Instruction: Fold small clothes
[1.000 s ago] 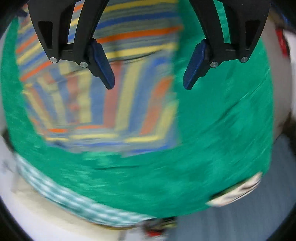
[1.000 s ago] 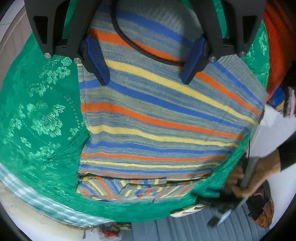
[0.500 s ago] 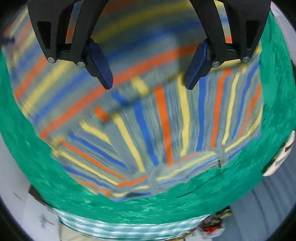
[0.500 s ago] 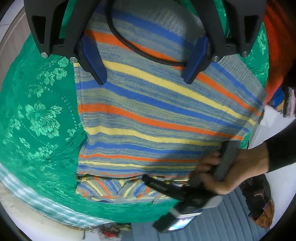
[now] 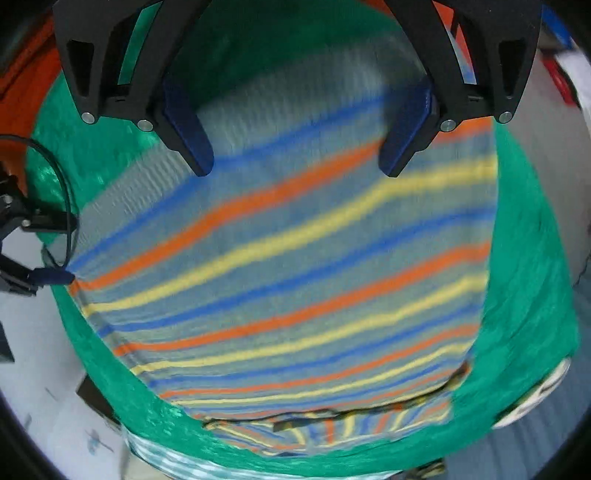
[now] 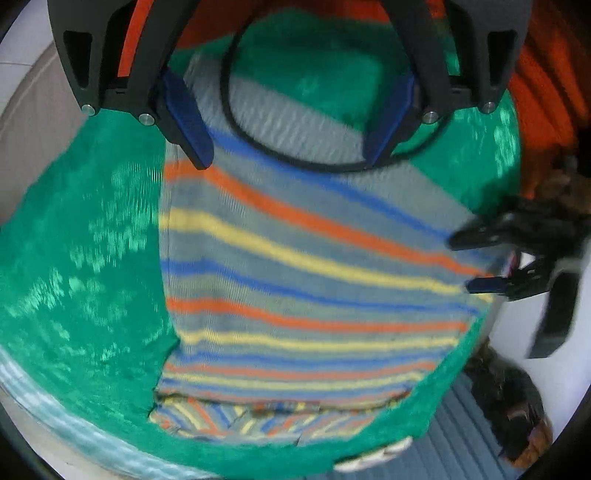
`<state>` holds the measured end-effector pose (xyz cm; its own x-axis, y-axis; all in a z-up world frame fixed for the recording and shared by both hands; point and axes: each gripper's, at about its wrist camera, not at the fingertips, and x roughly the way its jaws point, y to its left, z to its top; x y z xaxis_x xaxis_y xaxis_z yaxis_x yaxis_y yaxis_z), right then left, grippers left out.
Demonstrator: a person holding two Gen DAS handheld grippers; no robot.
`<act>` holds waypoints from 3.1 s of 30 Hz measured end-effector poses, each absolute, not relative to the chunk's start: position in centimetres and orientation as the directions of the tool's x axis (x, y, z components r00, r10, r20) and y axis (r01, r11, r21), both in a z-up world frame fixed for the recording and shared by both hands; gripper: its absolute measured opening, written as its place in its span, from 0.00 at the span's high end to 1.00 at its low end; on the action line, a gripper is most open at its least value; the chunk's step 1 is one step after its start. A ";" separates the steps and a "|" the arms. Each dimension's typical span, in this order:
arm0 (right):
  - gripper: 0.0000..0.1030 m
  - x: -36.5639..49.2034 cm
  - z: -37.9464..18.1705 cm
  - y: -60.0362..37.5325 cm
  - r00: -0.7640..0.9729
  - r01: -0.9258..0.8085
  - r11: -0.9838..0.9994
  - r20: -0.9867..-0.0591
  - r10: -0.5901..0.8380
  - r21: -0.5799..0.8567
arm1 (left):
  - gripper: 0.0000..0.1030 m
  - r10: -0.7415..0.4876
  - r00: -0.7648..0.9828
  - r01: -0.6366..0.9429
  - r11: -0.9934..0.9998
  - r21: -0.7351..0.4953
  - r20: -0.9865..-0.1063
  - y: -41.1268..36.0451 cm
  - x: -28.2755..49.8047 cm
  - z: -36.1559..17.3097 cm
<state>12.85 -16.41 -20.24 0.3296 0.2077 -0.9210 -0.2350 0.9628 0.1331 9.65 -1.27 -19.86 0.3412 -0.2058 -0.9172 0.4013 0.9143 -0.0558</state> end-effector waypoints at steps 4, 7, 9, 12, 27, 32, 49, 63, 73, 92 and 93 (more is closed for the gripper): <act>0.15 12.8 -20.5 -16.1 0.314 -0.213 0.970 -0.932 0.182 0.117 | 0.09 -0.197 0.364 0.353 0.934 -0.061 -0.910 -1.3 9.0 -19.9; 0.13 13.2 -20.6 -15.7 0.293 -0.204 0.973 -0.942 0.163 0.105 | 0.07 -0.187 0.363 0.347 0.936 -0.053 -0.913 -1.6 8.9 -20.0; 0.12 13.3 -20.8 -15.1 0.291 -0.210 0.974 -0.946 0.145 0.084 | 0.06 -0.192 0.360 0.347 0.936 -0.060 -0.913 -1.1 9.4 -20.1; 0.11 13.2 -20.9 -14.5 0.303 -0.203 0.977 -0.945 0.122 0.061 | 0.06 -0.193 0.365 0.343 0.937 -0.062 -0.911 -0.9 9.0 -20.1; 0.09 6.0 -4.8 -18.6 0.779 -0.070 0.851 -0.561 -0.278 -0.520 | 0.06 -0.179 0.655 0.139 0.983 -0.116 -0.734 8.2 8.7 -5.7; 0.08 5.6 2.0 -19.9 0.861 0.032 0.803 -0.391 -0.324 -0.595 | 0.06 -0.156 0.773 0.107 0.987 -0.116 -0.615 10.8 8.0 1.9; 0.00 5.6 9.6 -18.9 0.940 -0.082 0.976 -0.341 0.007 -0.204 | 0.02 -0.156 0.786 0.131 0.988 -0.086 -0.598 6.6 6.7 6.9; 0.00 7.7 -2.3 -16.0 0.776 -0.144 0.989 -0.616 0.136 0.037 | 0.02 -0.076 0.682 0.108 0.994 -0.003 -0.727 2.4 6.7 -0.6; 0.01 7.3 -3.5 -13.5 0.748 -0.190 0.982 -0.645 0.156 0.018 | 0.02 0.024 0.670 0.057 0.995 0.084 -0.742 3.0 6.7 -1.9; 0.01 9.0 -7.7 -13.6 0.674 -0.184 0.979 -0.714 0.189 0.086 | 0.02 0.116 0.595 0.050 0.982 0.181 -0.795 2.8 8.2 -5.1; 0.01 9.3 -7.9 -13.7 0.667 -0.176 0.980 -0.720 0.190 0.096 | 0.02 0.117 0.593 0.053 0.981 0.184 -0.796 2.8 8.5 -5.2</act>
<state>9.32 -13.69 -7.93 0.6675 0.1898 -0.7200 -0.1756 0.9798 0.0956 8.48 2.78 -5.24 0.5933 0.1174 -0.7964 0.0530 0.9815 0.1841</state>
